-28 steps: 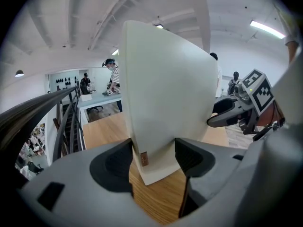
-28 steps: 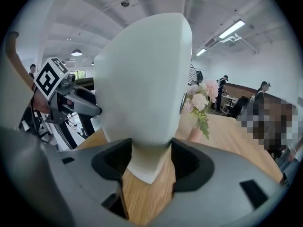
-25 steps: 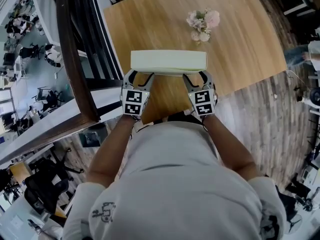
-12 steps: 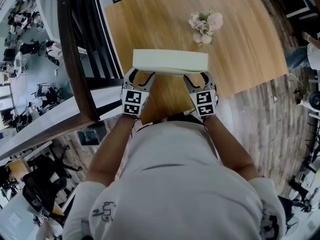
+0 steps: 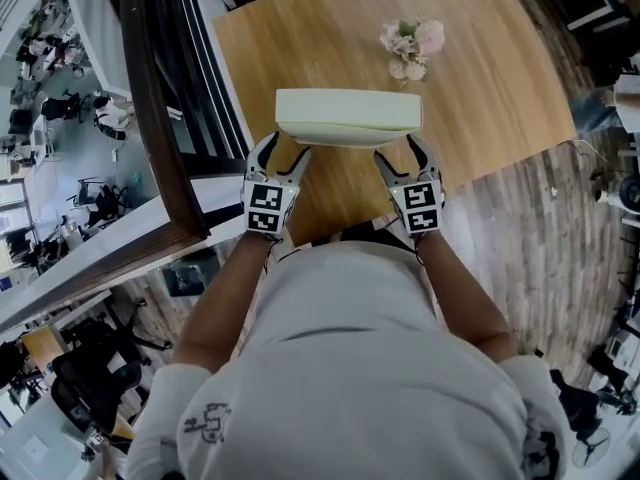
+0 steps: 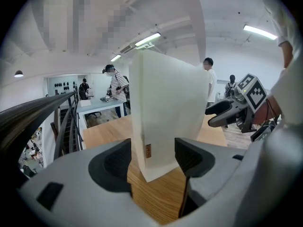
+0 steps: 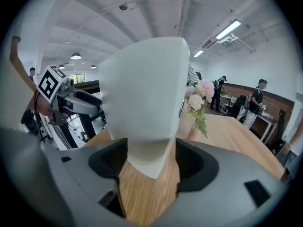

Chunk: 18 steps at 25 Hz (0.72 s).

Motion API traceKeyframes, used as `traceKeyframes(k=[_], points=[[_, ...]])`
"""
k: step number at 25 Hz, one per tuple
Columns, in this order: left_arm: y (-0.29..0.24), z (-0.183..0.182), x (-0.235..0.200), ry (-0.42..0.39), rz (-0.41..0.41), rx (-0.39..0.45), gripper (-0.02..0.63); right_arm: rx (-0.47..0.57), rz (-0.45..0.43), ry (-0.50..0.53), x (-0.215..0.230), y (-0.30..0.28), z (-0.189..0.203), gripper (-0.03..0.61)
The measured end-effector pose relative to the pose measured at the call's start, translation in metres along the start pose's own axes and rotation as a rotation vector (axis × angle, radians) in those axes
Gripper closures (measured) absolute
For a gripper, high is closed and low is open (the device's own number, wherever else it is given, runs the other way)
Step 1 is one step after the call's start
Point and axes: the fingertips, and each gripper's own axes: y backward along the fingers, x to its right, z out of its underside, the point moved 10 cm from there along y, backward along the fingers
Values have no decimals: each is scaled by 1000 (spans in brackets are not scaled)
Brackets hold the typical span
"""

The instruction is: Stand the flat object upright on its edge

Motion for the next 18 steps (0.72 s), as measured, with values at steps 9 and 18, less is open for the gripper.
traceKeyframes(k=[9, 18], points=[[67, -28, 6, 14, 43, 129, 333, 130, 10, -31, -31, 62, -15, 330], [128, -36, 22, -32, 115, 191, 505, 228, 32, 5, -69, 118, -20, 478]])
